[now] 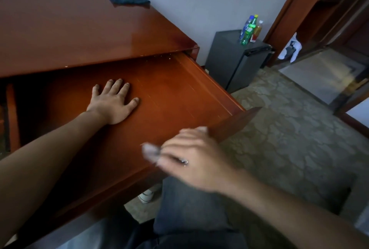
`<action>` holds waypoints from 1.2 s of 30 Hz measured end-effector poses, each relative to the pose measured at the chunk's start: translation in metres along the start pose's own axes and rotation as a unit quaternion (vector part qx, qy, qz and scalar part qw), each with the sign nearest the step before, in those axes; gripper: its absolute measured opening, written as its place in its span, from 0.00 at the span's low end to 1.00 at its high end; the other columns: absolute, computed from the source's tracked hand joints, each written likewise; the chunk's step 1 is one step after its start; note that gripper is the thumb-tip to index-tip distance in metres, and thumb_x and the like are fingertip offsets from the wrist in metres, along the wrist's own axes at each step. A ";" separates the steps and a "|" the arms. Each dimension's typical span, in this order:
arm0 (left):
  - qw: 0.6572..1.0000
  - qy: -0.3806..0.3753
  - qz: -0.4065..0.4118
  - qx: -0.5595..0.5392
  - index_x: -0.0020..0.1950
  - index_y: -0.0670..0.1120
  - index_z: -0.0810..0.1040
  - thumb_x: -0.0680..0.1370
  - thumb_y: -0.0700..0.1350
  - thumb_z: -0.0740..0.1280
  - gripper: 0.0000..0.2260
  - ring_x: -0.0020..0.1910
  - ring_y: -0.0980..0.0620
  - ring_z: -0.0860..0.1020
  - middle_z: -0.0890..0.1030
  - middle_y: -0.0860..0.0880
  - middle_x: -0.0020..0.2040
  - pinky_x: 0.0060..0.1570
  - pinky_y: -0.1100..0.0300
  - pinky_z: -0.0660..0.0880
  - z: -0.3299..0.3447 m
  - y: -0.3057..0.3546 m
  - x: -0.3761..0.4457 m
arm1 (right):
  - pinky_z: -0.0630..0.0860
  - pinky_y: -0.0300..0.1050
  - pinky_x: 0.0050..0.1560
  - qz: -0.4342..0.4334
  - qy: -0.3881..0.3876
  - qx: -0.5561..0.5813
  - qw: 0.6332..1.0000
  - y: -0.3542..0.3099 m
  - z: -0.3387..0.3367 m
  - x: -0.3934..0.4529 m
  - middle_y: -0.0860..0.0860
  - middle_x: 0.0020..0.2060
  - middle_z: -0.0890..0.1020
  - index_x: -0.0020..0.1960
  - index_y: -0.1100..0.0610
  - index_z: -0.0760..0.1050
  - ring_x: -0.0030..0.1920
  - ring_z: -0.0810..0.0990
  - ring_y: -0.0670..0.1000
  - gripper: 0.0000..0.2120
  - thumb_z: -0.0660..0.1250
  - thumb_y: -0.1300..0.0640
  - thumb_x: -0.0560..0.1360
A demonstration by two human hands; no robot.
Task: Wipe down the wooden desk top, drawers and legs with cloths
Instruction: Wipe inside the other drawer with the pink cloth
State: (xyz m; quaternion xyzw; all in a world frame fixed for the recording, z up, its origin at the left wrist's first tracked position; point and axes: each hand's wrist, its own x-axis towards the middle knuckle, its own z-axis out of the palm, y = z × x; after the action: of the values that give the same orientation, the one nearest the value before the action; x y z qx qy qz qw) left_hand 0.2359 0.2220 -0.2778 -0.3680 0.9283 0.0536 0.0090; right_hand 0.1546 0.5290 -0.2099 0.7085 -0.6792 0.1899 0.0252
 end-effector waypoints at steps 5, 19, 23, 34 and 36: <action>1.000 0.000 0.003 0.003 0.85 0.54 0.46 0.78 0.74 0.40 0.40 0.84 0.47 0.44 0.47 0.50 0.85 0.80 0.39 0.41 0.002 0.000 0.000 | 0.64 0.57 0.75 0.209 -0.013 -0.090 0.974 0.124 -0.046 -0.046 0.43 0.56 0.84 0.59 0.49 0.84 0.59 0.79 0.44 0.23 0.54 0.41 0.83; 0.984 0.008 0.163 -0.068 0.83 0.52 0.59 0.85 0.57 0.54 0.26 0.84 0.47 0.48 0.54 0.49 0.85 0.82 0.46 0.46 -0.010 0.137 0.030 | 0.74 0.41 0.65 0.264 0.094 0.065 0.958 0.236 -0.086 0.043 0.46 0.68 0.78 0.58 0.52 0.85 0.65 0.78 0.47 0.10 0.69 0.55 0.80; 0.989 0.005 0.133 -0.058 0.83 0.53 0.57 0.85 0.60 0.49 0.27 0.84 0.46 0.48 0.54 0.49 0.85 0.82 0.44 0.45 0.005 0.147 0.050 | 0.73 0.48 0.67 0.284 -0.073 0.052 0.955 0.237 -0.060 0.054 0.48 0.66 0.80 0.53 0.56 0.87 0.64 0.78 0.48 0.10 0.71 0.52 0.80; 0.990 0.037 0.124 -0.048 0.84 0.53 0.54 0.82 0.61 0.39 0.31 0.84 0.49 0.46 0.53 0.50 0.85 0.82 0.45 0.43 0.021 0.146 0.048 | 0.80 0.46 0.41 0.413 -0.173 -0.022 0.894 0.263 -0.019 0.106 0.51 0.36 0.82 0.47 0.57 0.80 0.37 0.82 0.51 0.17 0.64 0.45 0.82; 0.991 0.040 0.120 -0.046 0.84 0.53 0.54 0.82 0.61 0.38 0.32 0.84 0.48 0.46 0.53 0.50 0.85 0.82 0.44 0.44 0.021 0.148 0.048 | 0.80 0.47 0.41 0.402 -0.166 -0.072 0.898 0.264 -0.012 0.117 0.52 0.37 0.82 0.47 0.58 0.78 0.37 0.82 0.52 0.19 0.62 0.43 0.83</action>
State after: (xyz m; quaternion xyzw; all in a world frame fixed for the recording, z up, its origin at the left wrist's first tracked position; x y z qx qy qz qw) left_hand 0.0989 0.2982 -0.2878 -0.2554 0.9619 0.0822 -0.0520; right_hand -0.1042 0.4014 -0.2218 0.3930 -0.9122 0.0141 -0.1155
